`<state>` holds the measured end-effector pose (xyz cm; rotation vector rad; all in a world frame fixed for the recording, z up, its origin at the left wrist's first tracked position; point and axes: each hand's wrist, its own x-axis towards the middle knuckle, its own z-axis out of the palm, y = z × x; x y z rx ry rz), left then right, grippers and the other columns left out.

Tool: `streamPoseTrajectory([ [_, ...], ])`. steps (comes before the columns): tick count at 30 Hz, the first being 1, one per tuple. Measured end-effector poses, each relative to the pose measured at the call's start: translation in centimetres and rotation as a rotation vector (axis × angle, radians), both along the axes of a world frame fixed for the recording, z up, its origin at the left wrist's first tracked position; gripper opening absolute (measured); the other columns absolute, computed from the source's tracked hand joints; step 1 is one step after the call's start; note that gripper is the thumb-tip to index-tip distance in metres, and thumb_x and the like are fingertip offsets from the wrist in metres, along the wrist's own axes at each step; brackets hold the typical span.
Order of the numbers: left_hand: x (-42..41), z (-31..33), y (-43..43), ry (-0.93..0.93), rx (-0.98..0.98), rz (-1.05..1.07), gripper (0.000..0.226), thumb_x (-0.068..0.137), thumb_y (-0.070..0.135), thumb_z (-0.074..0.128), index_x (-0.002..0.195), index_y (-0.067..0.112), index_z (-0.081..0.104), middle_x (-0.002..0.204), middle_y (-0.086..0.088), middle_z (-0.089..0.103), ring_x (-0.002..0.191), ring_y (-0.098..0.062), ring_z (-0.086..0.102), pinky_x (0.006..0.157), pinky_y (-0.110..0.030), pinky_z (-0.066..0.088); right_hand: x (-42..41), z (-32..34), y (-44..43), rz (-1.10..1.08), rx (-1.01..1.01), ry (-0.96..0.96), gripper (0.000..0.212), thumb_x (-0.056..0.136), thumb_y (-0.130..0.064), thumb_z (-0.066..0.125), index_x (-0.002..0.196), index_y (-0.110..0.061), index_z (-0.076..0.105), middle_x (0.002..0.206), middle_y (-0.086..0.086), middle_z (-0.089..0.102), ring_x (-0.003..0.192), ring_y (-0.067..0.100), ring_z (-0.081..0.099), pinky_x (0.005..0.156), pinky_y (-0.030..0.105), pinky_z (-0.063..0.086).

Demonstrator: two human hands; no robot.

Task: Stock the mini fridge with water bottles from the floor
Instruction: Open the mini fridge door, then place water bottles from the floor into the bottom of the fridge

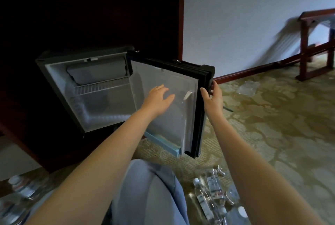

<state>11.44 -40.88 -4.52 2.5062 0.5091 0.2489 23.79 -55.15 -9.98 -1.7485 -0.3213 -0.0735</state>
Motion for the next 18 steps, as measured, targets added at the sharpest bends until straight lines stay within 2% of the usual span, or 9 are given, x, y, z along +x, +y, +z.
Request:
streamPoseTrajectory([
  [3, 2.1, 0.2, -0.3, 0.043, -0.020, 0.009, 0.050, 0.099, 0.036, 0.042, 0.143, 0.013, 0.038, 0.158, -0.002, 0.018, 0.145, -0.021, 0.020, 0.113, -0.033, 0.022, 2.1, -0.4, 0.0, 0.006, -0.013, -0.006, 0.055, 0.097, -0.031, 0.049, 0.147, -0.019, 0.032, 0.141, 0.006, 0.045, 0.128, 0.022, 0.045, 0.107, 0.042, 0.040],
  [6, 4.0, 0.0, -0.6, 0.051, -0.001, -0.009, 0.051, 0.098, 0.035, 0.043, 0.143, 0.012, 0.037, 0.159, -0.004, 0.018, 0.145, -0.020, 0.020, 0.113, -0.031, 0.021, 3.7, -0.6, 0.2, 0.002, 0.013, -0.006, 0.054, 0.099, -0.029, 0.046, 0.149, -0.018, 0.029, 0.144, 0.007, 0.041, 0.132, 0.020, 0.040, 0.108, 0.034, 0.035],
  [10, 5.9, -1.0, -0.6, 0.073, -0.028, -0.034, 0.053, 0.097, 0.033, 0.046, 0.145, 0.012, 0.035, 0.159, -0.005, 0.018, 0.146, -0.021, 0.019, 0.114, -0.032, 0.021, 5.7, -1.2, 0.4, 0.026, 0.011, 0.058, 0.055, 0.100, -0.036, 0.037, 0.152, -0.026, 0.021, 0.155, 0.000, 0.032, 0.142, 0.020, 0.031, 0.115, 0.044, 0.029],
  [14, 7.1, -1.8, -0.8, 0.107, -0.044, -0.048, 0.053, 0.097, 0.032, 0.048, 0.145, 0.013, 0.035, 0.157, -0.005, 0.021, 0.145, -0.021, 0.021, 0.113, -0.031, 0.022, 6.6, -2.1, -0.2, 0.027, -0.082, 0.080, 0.057, 0.102, -0.037, 0.031, 0.154, -0.024, 0.014, 0.159, 0.000, 0.021, 0.146, 0.020, 0.019, 0.119, 0.042, 0.021],
  [16, 7.4, -2.7, -0.7, 0.132, -0.098, -0.044, 0.050, 0.096, 0.032, 0.050, 0.142, 0.013, 0.041, 0.152, -0.005, 0.034, 0.140, -0.022, 0.032, 0.109, -0.032, 0.029, 6.3, -3.4, -0.8, -0.024, -0.119, 0.120, 0.057, 0.101, -0.036, 0.036, 0.153, -0.022, 0.016, 0.158, 0.003, 0.023, 0.145, 0.020, 0.023, 0.117, 0.041, 0.023],
  [18, 7.4, -4.1, -0.2, 0.171, -0.140, -0.042, 0.042, 0.094, 0.029, 0.054, 0.131, 0.010, 0.053, 0.139, -0.007, 0.051, 0.129, -0.023, 0.046, 0.101, -0.030, 0.036, 5.9, -5.6, -1.8, -0.084, -0.122, 0.200, 0.053, 0.100, -0.033, 0.042, 0.149, -0.019, 0.028, 0.150, 0.005, 0.038, 0.134, 0.022, 0.040, 0.109, 0.041, 0.036],
])
